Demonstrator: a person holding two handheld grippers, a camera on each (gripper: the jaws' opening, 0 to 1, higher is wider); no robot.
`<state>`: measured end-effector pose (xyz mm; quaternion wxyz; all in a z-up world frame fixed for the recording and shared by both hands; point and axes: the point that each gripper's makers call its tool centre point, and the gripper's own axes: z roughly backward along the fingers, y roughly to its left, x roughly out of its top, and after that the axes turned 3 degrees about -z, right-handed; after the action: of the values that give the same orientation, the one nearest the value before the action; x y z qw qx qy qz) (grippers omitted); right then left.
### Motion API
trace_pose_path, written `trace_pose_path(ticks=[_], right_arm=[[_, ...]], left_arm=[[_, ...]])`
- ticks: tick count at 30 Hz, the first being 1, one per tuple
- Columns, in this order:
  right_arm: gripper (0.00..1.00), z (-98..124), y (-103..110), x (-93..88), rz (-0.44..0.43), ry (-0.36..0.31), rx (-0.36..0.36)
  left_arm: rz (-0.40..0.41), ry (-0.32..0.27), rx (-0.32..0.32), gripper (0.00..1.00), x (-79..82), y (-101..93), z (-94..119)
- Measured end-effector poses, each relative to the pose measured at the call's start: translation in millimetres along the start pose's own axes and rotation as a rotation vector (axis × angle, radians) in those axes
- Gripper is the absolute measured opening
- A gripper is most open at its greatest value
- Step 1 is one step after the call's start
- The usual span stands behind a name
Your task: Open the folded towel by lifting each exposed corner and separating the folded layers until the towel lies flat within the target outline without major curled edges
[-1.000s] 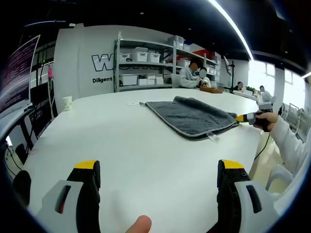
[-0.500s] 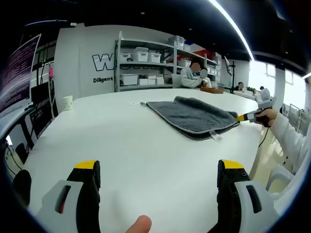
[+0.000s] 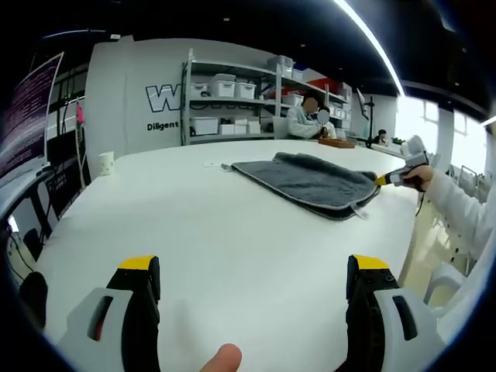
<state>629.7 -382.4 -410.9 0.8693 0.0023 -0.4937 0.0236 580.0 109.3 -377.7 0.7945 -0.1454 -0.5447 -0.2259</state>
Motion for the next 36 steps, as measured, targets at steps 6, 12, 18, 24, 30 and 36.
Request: trace_pose_path(ticks=[6, 12, 18, 24, 30, 36], right_arm=[[0.0, -16.3, -29.2, 6.3, 0.037, 0.015, -0.024], [0.0, -32.1, -54.7, 14.2, 0.069, 0.046, -0.076], [0.0, -52.7, -74.9, 26.2, 0.151, 0.06, -0.145], [0.0, -65.2, -86.7, 38.8, 0.169, 0.066, -0.158], [0.0, -81.4, -100.8, 45.8, 0.202, 0.103, -0.16], [0.0, -100.3, -116.0, 57.4, 0.209, 0.13, -0.173]], left_arm=[[-0.004, 0.009, 0.001, 0.99, 0.1, -1.3, -3.6], [-0.004, 0.014, 0.011, 0.99, 1.0, 0.1, -4.6], [-0.009, 0.023, 0.011, 0.99, 1.5, -1.8, -6.7], [-0.027, 0.021, 0.013, 0.99, 7.2, -5.3, -7.5], [-0.042, 0.023, 0.015, 0.99, 11.4, -5.4, -10.2], [-0.074, 0.04, 0.024, 0.99, 10.7, -3.4, -10.9]])
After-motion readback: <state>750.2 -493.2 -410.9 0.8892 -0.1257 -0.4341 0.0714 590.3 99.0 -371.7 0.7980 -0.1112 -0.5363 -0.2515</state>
